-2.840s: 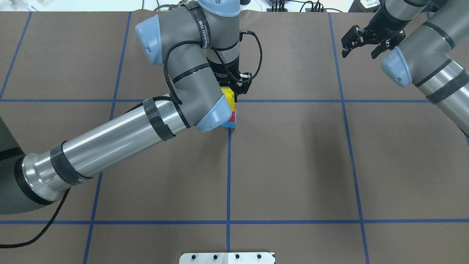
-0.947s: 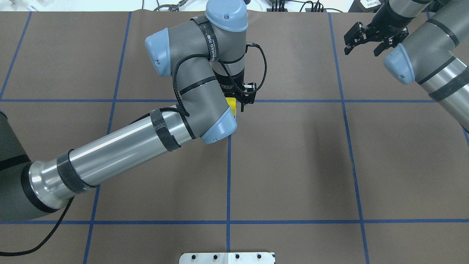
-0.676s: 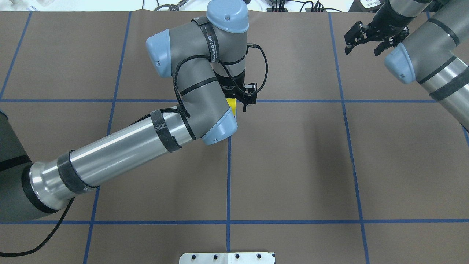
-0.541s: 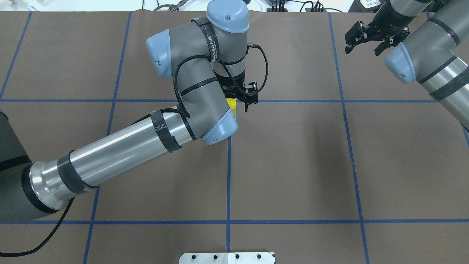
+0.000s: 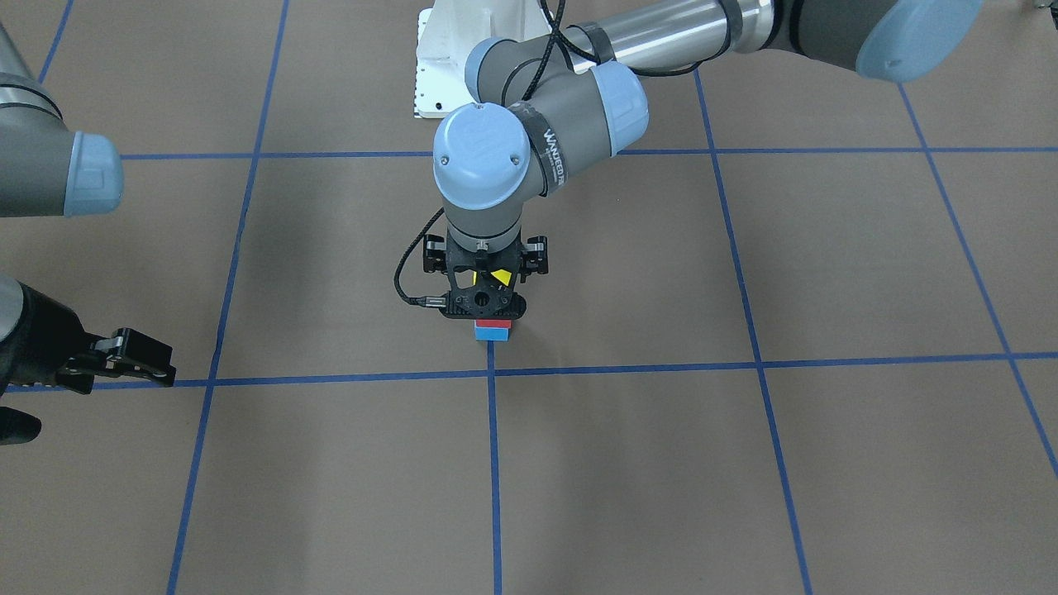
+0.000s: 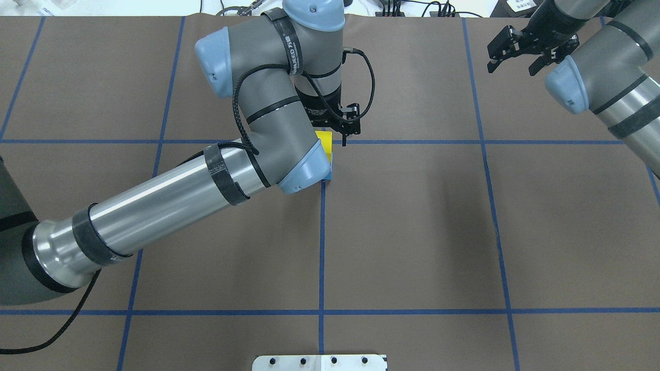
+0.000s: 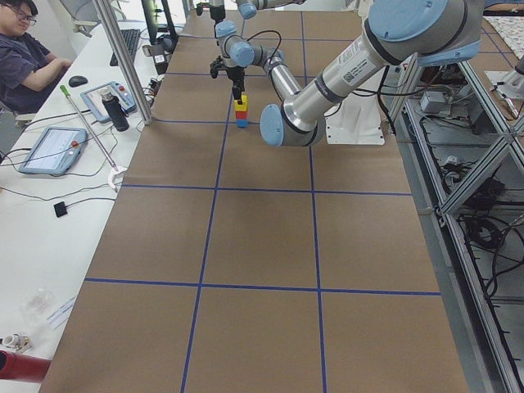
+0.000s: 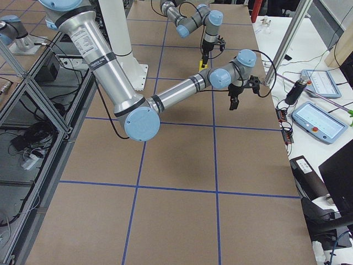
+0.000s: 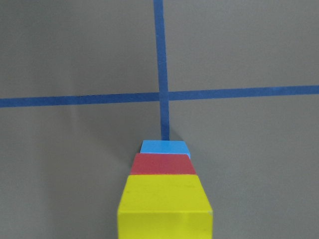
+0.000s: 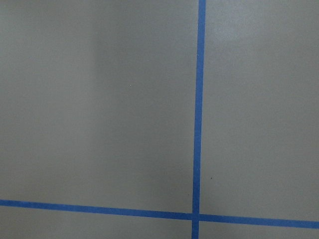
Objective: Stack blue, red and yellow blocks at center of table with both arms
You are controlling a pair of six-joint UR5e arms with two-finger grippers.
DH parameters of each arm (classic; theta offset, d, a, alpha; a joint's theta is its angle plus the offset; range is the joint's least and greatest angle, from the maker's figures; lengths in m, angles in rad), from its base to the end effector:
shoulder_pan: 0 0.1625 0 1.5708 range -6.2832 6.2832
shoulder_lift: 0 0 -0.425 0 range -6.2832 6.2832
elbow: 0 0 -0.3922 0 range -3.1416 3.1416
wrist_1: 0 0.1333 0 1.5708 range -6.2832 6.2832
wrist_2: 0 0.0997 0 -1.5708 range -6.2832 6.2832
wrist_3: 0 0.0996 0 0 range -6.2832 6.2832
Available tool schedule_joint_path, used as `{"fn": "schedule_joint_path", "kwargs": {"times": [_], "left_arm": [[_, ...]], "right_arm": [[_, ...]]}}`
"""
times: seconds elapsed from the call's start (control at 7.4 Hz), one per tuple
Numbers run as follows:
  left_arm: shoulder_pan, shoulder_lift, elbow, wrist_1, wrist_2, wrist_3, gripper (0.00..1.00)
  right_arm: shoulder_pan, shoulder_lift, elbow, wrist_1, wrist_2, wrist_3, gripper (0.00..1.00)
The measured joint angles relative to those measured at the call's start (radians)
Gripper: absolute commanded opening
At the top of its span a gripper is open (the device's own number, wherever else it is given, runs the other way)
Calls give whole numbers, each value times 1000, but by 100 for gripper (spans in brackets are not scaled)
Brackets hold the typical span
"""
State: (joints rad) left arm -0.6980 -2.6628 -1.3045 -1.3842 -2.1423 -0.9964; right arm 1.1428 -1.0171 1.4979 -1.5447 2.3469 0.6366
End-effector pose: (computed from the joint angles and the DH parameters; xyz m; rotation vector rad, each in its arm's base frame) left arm 0.5413 -0.5577 0.0778 -0.0745 0.8265 0.0661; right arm -0.2298 -0.6568 0.3564 0.0291 -0.8966 -0.0022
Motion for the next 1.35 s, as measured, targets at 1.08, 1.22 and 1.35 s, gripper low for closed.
{"fn": "schedule_joint_path", "kwargs": {"times": [1.08,1.22,1.35], "left_arm": [[-467,765,-576,61,-33,607,100],[-540,818,-522,10,-35,656,100],[-604,863,-451,-72,-39,695,100]], "right_arm": [[135,-173,1,4,28,-260,99],[185,-236,3,4,57,-339,99],[229,-287,2,4,76,-389,99]]}}
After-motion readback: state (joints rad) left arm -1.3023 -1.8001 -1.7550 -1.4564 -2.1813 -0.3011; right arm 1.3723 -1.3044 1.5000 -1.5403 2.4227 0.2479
